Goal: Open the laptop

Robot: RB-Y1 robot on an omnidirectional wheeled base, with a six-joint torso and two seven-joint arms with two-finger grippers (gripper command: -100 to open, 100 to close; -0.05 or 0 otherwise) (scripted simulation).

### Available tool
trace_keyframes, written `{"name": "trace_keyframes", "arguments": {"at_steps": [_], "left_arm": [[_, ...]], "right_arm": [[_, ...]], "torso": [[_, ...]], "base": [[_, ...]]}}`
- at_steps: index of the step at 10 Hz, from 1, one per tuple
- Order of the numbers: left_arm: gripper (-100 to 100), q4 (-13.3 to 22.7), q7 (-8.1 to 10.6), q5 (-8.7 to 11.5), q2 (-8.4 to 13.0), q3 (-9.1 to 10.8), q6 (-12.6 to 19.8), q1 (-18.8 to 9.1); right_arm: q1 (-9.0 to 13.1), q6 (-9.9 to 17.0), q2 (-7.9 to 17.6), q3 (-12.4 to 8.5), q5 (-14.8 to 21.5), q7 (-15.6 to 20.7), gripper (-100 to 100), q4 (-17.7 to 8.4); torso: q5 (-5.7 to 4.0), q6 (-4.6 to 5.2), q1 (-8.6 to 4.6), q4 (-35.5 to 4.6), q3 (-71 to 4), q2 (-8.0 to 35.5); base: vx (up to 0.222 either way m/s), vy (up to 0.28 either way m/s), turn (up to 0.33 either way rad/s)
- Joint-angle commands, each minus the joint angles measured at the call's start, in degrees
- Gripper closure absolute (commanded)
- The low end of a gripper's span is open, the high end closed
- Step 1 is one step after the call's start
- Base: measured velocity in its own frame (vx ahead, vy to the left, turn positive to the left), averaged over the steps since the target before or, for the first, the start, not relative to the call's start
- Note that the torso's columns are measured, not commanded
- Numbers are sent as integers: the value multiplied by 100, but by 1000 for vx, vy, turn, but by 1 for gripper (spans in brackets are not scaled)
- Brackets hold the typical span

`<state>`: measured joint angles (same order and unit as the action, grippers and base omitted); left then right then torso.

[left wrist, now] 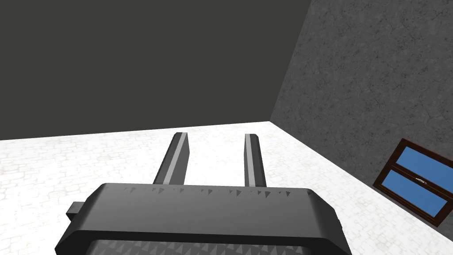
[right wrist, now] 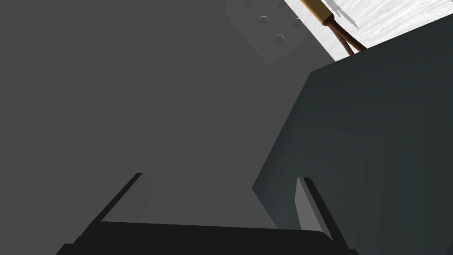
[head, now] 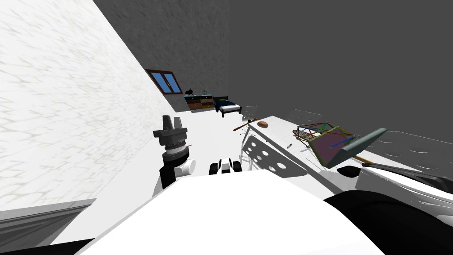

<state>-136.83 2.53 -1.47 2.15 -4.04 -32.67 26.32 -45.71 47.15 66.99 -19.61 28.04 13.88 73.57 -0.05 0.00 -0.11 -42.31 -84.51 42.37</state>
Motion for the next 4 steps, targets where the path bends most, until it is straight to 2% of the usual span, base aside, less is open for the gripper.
{"name": "trace_keyframes", "arguments": {"at_steps": [1,4], "left_arm": [[0,0,0,0,0,0,0,0],[0,0,0,0,0,0,0,0]], "right_arm": [[0,0,0,0,0,0,0,0],[0,0,0,0,0,0,0,0]], "torso": [[2,0,4,1,-2,-3],[5,0,13,3,-7,-9]], "base": [[0,0,0],[0,0,0]]}}
